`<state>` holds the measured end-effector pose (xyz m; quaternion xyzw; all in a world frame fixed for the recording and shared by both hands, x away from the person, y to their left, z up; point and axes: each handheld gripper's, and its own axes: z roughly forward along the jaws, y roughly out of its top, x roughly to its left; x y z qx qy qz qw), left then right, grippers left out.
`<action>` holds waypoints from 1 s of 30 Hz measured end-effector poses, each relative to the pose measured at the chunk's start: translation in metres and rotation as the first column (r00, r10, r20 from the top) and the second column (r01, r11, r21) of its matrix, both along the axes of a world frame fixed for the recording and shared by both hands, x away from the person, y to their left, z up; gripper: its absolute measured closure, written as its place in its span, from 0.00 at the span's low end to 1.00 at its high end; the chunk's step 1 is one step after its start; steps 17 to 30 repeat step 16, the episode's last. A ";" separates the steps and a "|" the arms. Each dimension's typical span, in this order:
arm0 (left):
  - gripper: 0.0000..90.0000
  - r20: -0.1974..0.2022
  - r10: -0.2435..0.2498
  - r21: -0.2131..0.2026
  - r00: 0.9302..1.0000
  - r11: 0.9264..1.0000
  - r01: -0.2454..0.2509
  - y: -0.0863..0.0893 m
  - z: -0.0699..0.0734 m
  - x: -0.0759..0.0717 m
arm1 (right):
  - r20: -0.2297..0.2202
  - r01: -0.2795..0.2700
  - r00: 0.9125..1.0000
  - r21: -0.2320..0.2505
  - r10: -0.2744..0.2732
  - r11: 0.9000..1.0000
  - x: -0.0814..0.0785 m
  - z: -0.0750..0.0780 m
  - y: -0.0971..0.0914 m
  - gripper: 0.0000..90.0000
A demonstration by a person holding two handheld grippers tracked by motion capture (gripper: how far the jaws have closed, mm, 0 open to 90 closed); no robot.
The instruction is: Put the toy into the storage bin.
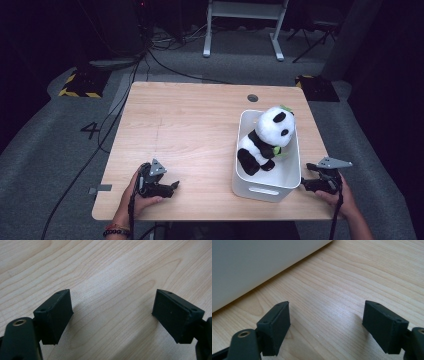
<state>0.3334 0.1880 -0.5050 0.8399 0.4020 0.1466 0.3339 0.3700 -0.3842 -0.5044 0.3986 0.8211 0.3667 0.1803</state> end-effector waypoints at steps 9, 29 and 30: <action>0.18 0.001 0.000 0.000 1.000 1.000 0.000 0.000 0.000 0.000 | 0.001 0.000 1.000 0.001 0.000 1.000 0.000 0.000 0.000 0.25; 0.18 0.002 0.000 0.001 1.000 1.000 0.000 0.000 0.000 0.000 | 0.004 -0.002 1.000 0.000 0.002 1.000 0.000 0.000 0.000 0.25; 0.18 0.002 0.000 0.001 1.000 1.000 0.000 0.000 0.000 0.000 | 0.004 -0.002 1.000 0.000 0.002 1.000 0.000 0.000 0.000 0.25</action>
